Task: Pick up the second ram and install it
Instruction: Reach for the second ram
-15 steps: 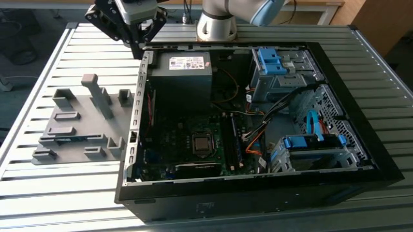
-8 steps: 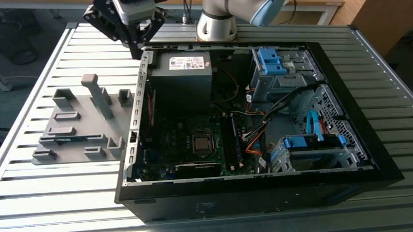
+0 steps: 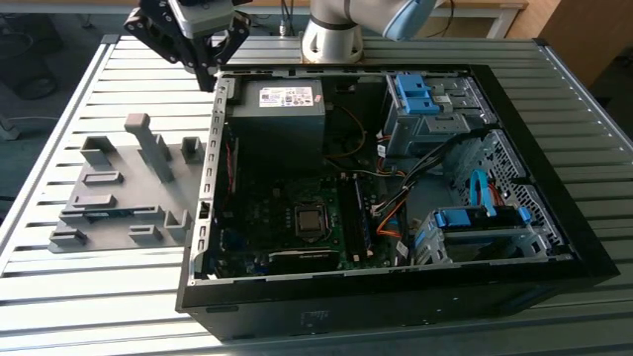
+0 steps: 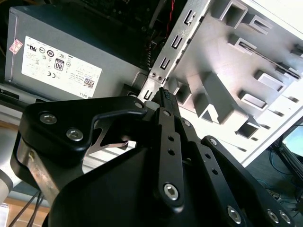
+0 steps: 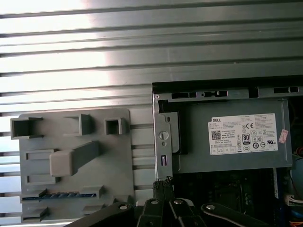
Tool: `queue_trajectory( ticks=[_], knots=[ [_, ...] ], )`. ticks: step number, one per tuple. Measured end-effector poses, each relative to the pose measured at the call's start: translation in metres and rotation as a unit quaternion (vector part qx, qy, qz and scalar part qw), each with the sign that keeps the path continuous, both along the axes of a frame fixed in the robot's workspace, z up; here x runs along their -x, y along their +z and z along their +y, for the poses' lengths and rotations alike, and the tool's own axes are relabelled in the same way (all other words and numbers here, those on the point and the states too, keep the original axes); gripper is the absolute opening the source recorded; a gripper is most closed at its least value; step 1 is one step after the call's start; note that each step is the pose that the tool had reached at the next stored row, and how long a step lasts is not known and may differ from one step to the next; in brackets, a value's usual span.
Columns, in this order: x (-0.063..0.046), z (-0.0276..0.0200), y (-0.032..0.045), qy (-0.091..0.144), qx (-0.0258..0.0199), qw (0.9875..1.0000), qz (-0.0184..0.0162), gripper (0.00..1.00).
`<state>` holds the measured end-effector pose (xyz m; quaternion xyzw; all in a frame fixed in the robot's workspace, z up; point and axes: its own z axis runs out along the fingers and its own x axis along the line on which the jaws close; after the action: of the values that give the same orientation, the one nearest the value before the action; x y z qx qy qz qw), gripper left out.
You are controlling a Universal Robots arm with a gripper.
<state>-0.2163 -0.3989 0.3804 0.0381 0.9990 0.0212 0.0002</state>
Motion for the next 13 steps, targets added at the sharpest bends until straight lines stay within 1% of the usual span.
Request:
queue_trajectory(
  ticks=[13],
  knots=[
    [0.0058, 0.0, -0.0006, 0.0, 0.0, 1.0, 0.0004, 0.11]
  ],
)
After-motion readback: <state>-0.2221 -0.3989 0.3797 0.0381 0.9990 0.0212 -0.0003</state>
